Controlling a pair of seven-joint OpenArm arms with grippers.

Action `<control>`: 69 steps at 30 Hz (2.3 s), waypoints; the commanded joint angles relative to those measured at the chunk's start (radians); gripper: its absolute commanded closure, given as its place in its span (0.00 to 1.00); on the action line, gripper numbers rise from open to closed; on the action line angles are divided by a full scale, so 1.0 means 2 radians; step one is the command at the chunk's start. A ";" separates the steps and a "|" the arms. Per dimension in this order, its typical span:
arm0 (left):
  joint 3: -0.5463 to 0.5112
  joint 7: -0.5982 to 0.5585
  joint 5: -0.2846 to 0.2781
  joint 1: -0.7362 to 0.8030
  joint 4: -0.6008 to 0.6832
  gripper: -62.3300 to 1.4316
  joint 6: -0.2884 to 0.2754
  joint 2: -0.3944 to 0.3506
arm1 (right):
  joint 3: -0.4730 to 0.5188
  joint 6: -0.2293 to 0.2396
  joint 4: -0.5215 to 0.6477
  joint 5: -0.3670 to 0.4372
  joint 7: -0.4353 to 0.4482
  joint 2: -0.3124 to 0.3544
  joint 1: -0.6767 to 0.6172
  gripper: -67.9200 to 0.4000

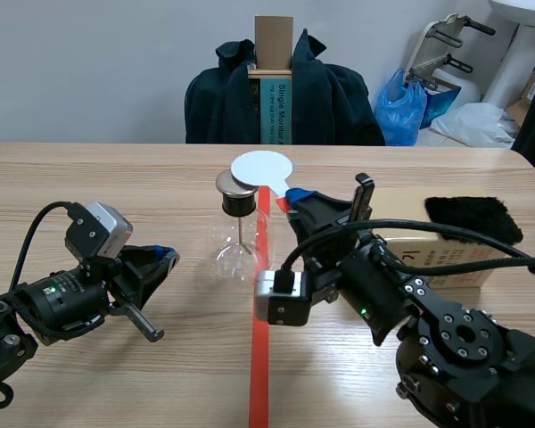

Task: Do the electroscope experiment.
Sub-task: 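Move the plate toward and away from the electroscope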

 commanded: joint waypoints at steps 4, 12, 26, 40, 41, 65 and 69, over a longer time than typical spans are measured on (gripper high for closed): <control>-0.001 -0.008 -0.001 -0.002 0.012 0.93 -0.001 -0.002 | 0.007 -0.006 0.007 0.000 0.031 0.002 0.007 0.98; -0.001 -0.009 -0.001 -0.002 0.012 0.93 -0.001 -0.002 | 0.007 -0.006 0.007 0.000 0.056 0.002 0.007 0.98; -0.001 -0.009 -0.001 -0.002 0.012 0.93 -0.001 -0.002 | 0.007 -0.006 0.007 0.000 0.059 0.002 0.007 0.98; -0.001 -0.009 -0.001 -0.002 0.012 0.93 -0.001 -0.002 | 0.007 -0.006 0.007 0.000 -0.029 0.002 0.007 0.98; -0.001 -0.009 -0.001 -0.002 0.012 0.93 -0.001 -0.002 | 0.007 -0.006 0.007 0.000 -0.039 0.002 0.007 0.98; -0.001 -0.009 -0.001 -0.002 0.012 0.93 -0.001 -0.002 | 0.007 -0.006 0.007 0.000 -0.157 0.002 0.007 0.98; -0.001 -0.009 -0.001 -0.002 0.012 0.93 -0.001 -0.002 | 0.007 -0.006 0.007 0.000 -0.120 0.002 0.007 0.98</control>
